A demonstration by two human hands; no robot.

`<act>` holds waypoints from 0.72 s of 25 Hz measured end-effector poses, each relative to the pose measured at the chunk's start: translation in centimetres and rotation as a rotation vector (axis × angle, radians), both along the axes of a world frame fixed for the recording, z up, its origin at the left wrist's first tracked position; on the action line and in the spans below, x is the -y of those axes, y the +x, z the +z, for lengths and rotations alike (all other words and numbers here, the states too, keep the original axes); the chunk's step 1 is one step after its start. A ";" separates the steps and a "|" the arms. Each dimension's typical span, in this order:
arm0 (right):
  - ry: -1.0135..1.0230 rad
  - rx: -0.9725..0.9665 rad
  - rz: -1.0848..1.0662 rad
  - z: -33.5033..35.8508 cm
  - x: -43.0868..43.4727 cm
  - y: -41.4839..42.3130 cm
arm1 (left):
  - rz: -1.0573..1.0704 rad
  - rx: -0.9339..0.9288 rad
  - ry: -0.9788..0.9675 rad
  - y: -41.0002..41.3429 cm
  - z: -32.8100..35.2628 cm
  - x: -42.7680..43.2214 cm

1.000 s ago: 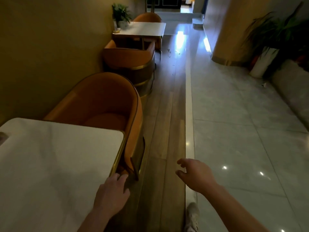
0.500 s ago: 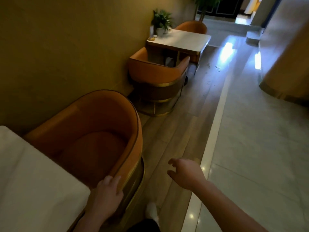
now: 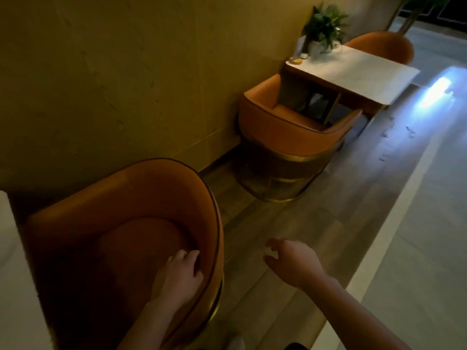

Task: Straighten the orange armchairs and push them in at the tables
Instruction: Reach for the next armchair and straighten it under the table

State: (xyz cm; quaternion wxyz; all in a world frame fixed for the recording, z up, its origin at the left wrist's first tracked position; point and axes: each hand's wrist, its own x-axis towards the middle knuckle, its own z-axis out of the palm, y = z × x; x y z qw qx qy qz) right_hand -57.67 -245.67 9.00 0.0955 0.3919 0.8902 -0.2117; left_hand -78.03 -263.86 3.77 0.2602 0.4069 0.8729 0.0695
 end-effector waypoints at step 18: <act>-0.119 0.132 1.060 -3.5 -25.4 -34.5 | 0.986 0.134 -0.130 -7.1 -4.8 -18.0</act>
